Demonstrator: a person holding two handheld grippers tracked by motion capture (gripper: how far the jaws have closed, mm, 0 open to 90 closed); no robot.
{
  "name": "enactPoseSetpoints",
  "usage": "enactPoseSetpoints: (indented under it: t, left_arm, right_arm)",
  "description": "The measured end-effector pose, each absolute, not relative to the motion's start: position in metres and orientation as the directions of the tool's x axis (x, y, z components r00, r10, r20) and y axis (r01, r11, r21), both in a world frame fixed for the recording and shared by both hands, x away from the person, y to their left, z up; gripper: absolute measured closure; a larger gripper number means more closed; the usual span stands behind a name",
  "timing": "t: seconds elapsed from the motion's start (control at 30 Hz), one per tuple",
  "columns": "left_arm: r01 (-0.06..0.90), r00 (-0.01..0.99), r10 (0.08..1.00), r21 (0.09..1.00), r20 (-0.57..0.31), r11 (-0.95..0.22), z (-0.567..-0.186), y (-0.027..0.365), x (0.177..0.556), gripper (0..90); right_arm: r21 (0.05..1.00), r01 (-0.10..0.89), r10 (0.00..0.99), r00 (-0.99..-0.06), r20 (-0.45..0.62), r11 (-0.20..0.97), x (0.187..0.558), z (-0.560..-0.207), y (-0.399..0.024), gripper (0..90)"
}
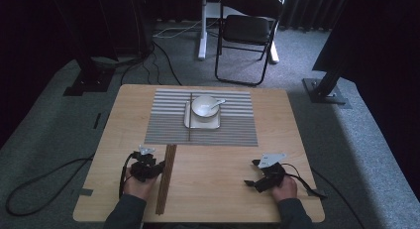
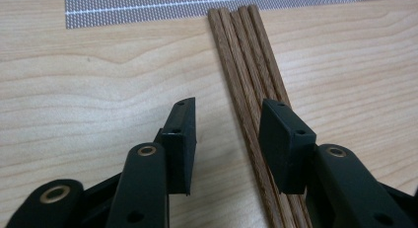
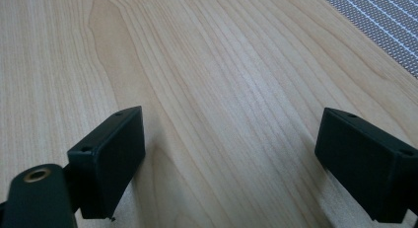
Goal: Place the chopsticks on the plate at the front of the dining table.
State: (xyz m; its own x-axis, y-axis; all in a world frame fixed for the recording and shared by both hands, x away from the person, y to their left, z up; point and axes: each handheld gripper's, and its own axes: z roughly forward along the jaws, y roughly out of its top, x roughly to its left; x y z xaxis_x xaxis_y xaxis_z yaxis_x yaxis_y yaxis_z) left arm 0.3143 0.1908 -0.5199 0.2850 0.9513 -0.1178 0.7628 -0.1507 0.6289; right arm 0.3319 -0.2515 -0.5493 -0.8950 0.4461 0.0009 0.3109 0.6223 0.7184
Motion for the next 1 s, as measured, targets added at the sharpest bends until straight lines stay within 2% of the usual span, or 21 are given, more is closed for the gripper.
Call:
enactPoseSetpoints:
  t: [0.4, 1.0]
  left_arm:
    - [0.775, 0.291, 0.946, 0.614, -0.141, -0.147, -0.5223, 0.1916, 0.3115, 58.0]
    - [0.784, 0.302, 0.945, 0.597, -0.129, -0.169, -0.5242, 0.1892, 0.3106, 58.8]
  right_arm:
    - [0.718, 0.311, 0.446, -0.895, 0.001, 0.622, 0.3319, -0.5493, -0.2515, 11.1]
    - [0.718, 0.311, 0.446, -0.895, 0.001, 0.622, 0.3319, -0.5493, -0.2515, 11.1]
